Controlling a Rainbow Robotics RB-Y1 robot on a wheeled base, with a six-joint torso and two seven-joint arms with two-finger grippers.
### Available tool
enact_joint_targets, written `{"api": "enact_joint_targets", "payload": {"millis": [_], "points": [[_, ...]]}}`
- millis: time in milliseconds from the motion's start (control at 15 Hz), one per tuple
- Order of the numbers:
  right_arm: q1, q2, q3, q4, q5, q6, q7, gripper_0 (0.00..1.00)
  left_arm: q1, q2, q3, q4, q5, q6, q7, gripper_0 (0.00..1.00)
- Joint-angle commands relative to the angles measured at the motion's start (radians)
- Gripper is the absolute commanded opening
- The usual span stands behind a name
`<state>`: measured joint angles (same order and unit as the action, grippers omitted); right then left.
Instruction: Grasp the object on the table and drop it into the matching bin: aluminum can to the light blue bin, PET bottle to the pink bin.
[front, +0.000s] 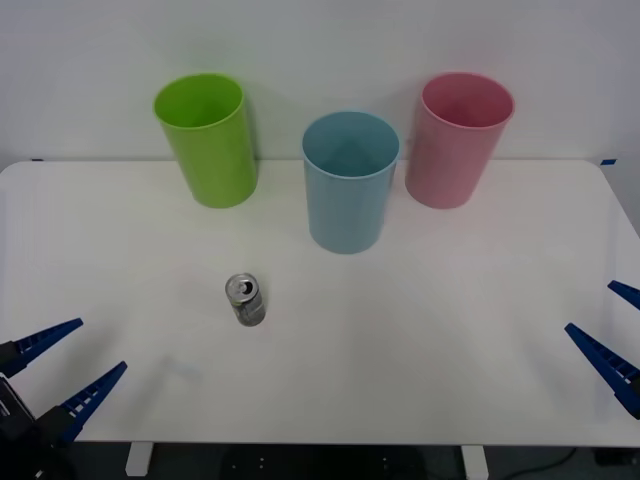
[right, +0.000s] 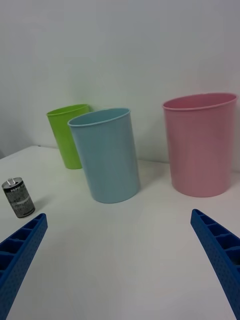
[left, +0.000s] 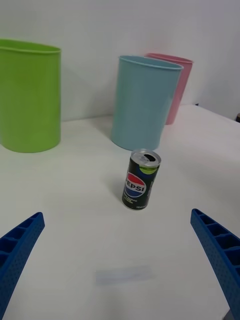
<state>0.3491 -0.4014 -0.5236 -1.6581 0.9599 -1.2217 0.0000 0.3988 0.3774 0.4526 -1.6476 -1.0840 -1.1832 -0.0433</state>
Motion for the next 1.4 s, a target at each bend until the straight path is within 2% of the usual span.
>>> {"api": "enact_joint_targets", "payload": {"millis": [67, 333, 533, 933, 1400], "points": [[0.0, 0.0, 0.0, 0.0, 0.0, 0.0, 0.0, 1.0, 0.0, -0.002, -0.04, 0.0, -0.005, 0.036, -0.01, 1.0], [0.0, 0.0, 0.0, 0.0, 0.0, 0.0, 0.0, 1.0, -0.015, -0.035, -0.104, 0.008, -0.007, 0.122, -0.096, 1.0], [0.0, 0.0, 0.0, 0.0, 0.0, 0.0, 0.0, 1.0, -0.058, -0.071, -0.112, 0.038, -0.065, 0.123, -0.121, 1.0], [0.0, 0.0, 0.0, 0.0, 0.0, 0.0, 0.0, 1.0, -0.179, -0.074, -0.164, 0.192, -0.068, 0.125, -0.176, 1.0], [0.0, 0.0, 0.0, 0.0, 0.0, 0.0, 0.0, 1.0, -0.305, -0.123, -0.206, 0.344, -0.071, 0.126, -0.216, 1.0]]}}
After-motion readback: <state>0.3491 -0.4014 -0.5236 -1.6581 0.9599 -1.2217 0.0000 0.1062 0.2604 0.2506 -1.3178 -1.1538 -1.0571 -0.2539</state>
